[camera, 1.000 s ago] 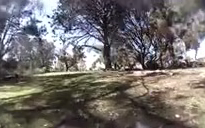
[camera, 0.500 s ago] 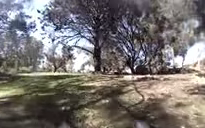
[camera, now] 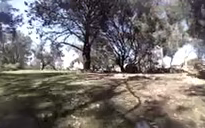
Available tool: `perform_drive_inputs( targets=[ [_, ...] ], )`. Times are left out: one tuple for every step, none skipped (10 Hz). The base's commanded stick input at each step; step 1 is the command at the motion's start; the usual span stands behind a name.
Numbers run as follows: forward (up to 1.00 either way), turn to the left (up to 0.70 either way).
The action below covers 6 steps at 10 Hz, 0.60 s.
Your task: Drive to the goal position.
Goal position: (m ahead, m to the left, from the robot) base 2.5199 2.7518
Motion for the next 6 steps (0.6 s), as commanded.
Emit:
perform_drive_inputs(
  targets=[
    [0.70, -0.27],
    [0.70, -0.27],
    [0.70, -0.27],
    [0.70, -0.27],
    [0.70, -0.27],
    [0.70, -0.27]
  ],
)
